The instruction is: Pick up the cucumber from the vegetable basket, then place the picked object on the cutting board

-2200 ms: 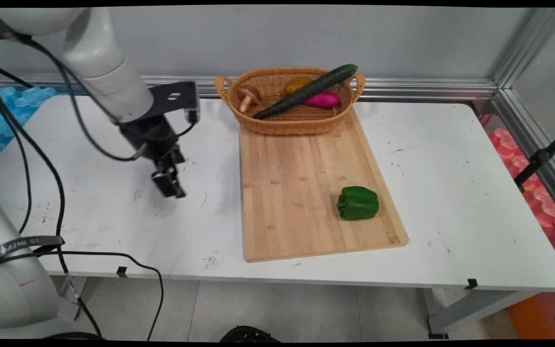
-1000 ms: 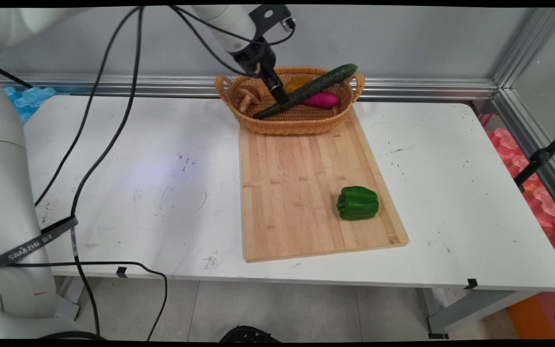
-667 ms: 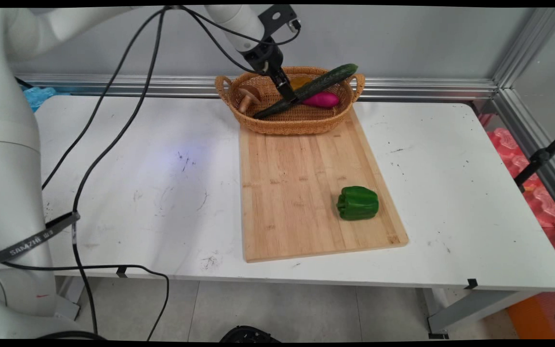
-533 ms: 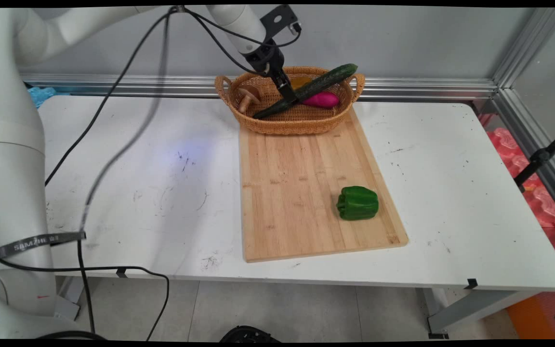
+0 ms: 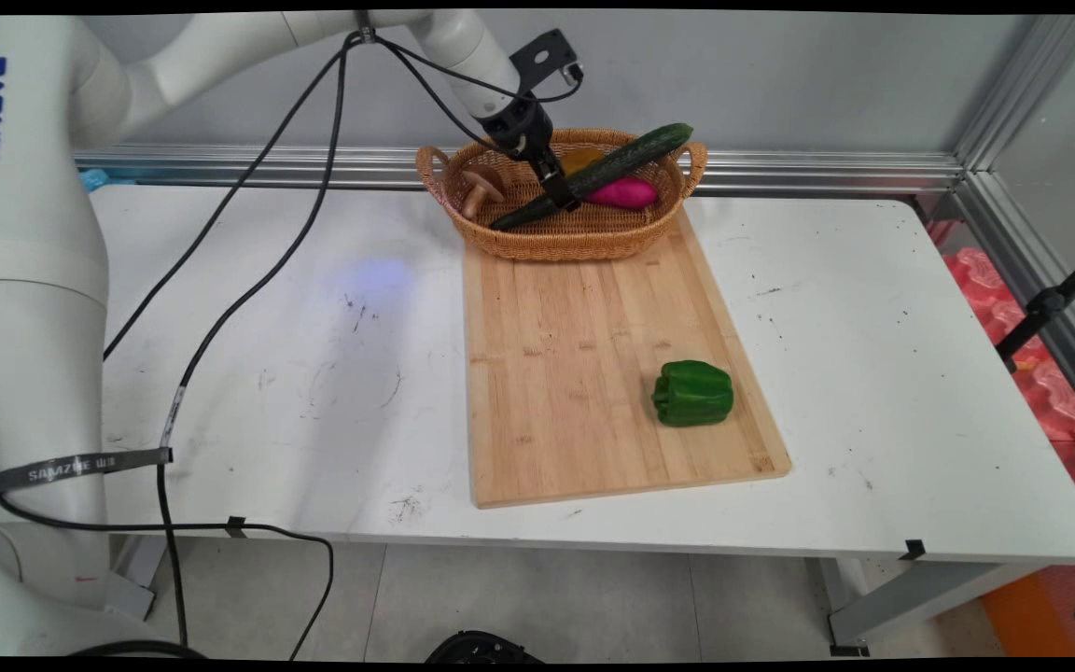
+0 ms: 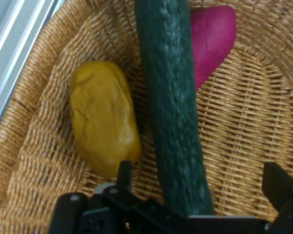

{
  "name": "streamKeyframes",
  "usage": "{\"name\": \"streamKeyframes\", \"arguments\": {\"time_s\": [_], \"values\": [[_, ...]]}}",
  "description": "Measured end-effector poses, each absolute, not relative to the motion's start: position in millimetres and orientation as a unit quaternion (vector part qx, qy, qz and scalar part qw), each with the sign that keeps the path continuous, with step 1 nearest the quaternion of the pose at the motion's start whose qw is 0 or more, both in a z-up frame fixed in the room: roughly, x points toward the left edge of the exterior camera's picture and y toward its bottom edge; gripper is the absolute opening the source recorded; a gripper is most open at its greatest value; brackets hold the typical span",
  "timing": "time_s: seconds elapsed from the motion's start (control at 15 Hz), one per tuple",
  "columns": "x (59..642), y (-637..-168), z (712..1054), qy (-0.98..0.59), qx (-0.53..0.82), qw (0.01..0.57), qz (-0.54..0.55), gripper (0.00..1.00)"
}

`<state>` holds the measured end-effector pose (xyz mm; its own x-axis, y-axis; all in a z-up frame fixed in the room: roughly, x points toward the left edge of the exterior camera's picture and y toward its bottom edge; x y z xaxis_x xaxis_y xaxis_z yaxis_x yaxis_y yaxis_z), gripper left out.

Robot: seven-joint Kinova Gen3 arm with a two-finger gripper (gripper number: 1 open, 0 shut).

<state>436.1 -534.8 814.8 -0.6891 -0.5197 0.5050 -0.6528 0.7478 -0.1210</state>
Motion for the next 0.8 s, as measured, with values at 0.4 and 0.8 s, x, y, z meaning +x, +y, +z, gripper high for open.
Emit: {"name": "streamKeyframes", "arguments": {"time_s": [0.4,0.8], "values": [[437.2,-547.8,797.5,-0.908,0.319,0.231,0.143,1.00],[434.9,-552.4,787.1,-0.911,0.314,0.233,0.133,0.00]]}}
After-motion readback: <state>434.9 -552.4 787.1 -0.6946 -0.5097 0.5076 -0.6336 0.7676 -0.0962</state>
